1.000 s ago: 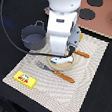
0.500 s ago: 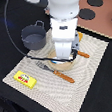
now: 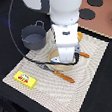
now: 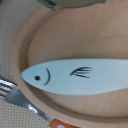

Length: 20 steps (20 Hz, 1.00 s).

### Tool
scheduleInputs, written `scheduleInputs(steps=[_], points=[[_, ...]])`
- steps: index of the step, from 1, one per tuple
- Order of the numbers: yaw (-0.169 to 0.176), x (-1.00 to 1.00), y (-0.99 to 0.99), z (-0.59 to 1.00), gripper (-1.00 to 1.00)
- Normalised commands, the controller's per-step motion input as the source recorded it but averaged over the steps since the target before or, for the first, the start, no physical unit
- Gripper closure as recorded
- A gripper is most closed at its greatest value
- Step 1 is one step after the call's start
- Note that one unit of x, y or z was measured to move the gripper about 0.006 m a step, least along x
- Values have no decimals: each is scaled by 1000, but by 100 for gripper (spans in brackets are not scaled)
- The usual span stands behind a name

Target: Interact with the objects in diverse but meaningful ways.

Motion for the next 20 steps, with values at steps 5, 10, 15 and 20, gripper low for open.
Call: scheduleInputs(steps=[5,10,15,20], points=[[40,257,-15,0,-100],[49,134,0,0,-100],[53,73,0,0,-100],[52,73,0,0,-100]])
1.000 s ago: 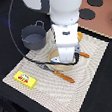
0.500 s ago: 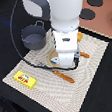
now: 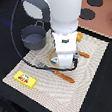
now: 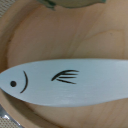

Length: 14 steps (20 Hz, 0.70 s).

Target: Interact with the objects in diverse but meaningful ways.

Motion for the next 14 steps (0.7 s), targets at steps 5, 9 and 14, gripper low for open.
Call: scheduleInputs(steps=[5,9,14], points=[[65,22,6,0,-100],[74,0,46,-21,-100],[67,14,13,-11,-100]])
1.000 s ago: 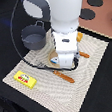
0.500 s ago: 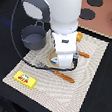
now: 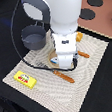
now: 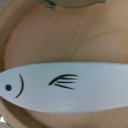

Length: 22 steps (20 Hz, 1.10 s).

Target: Interact with the objects in diverse but meaningful ways.

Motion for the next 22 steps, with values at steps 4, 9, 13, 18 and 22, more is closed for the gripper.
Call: scheduleInputs(steps=[4,9,13,18,22], points=[[76,0,0,-35,-100],[71,0,0,-5,-100],[67,25,0,0,100],[64,75,0,0,100],[60,108,0,0,100]])
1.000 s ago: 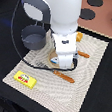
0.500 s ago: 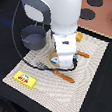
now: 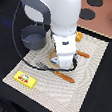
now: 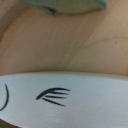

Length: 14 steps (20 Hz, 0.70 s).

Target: Interact with the objects in diverse but meaningful ways.

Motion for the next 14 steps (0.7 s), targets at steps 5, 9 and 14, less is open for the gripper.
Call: scheduleInputs(steps=[5,9,14], points=[[55,106,0,0,100],[52,96,0,74,100],[29,-153,0,878,100]])
